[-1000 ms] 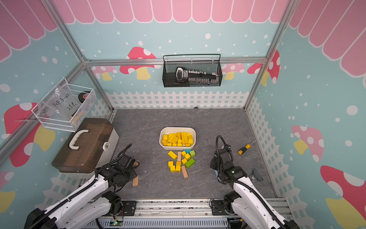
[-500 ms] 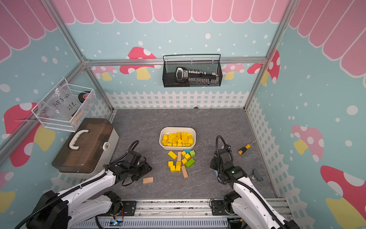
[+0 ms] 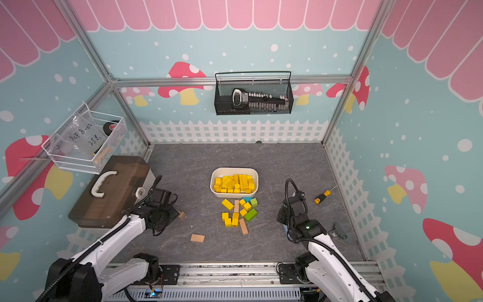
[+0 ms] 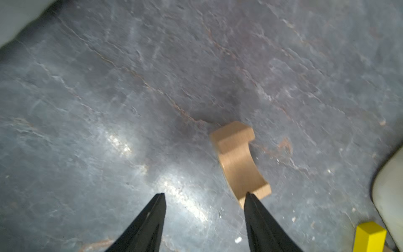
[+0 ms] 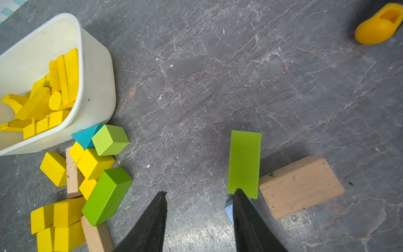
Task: Pick out the yellow building blocks
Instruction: Pick up the building block from the center of the board.
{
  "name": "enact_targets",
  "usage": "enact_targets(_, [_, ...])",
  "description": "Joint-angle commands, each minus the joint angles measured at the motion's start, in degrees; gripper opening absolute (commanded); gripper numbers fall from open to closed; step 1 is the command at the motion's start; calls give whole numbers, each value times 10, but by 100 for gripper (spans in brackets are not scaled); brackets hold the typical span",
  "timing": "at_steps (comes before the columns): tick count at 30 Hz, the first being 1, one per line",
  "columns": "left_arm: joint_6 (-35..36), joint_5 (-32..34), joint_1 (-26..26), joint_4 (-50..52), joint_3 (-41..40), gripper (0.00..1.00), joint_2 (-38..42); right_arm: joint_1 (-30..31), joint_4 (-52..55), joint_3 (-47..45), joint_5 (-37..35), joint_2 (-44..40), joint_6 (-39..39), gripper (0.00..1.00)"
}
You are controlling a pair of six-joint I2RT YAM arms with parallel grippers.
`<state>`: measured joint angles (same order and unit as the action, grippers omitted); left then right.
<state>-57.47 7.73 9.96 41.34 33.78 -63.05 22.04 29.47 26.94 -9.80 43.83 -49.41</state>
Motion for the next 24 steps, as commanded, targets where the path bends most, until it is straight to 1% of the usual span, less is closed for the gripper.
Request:
enact_targets(1, [-5,20,-14,-64,-9,62,-27,-4,-3,-8,0,-6,-3,49])
enact_targets(5, [4,26,-15,-117,-2,63,-64,-4,-3,-8,0,-9,-3,49])
enact_targets(9, [20,11,-16,-141,23,63,-128,-4,-3,-9,0,-10,-2,49])
enact_targets(12, [34,-31,-15,-181,27,60,-174,-4,-4,-9,1,-11,-2,49])
enact_targets(15, [39,-76,-6,-220,25,52,-204,-4,-4,-10,0,-12,-3,49])
enact_targets(17, [40,-75,24,-221,33,47,-209,-4,-4,-10,1,-13,-3,49])
enact_targets(18, [38,-64,49,-221,39,45,-207,-4,-4,-10,0,-13,-2,49])
enact_targets(20, [26,-40,104,-221,49,44,-210,-4,-4,-10,0,-12,-3,49])
enact_targets(22, [7,-39,153,-222,65,44,-229,-4,-4,-9,0,-10,-2,49])
enact_targets(24, [-8,-47,183,-224,83,43,-253,-4,-4,-9,0,-9,-3,49])
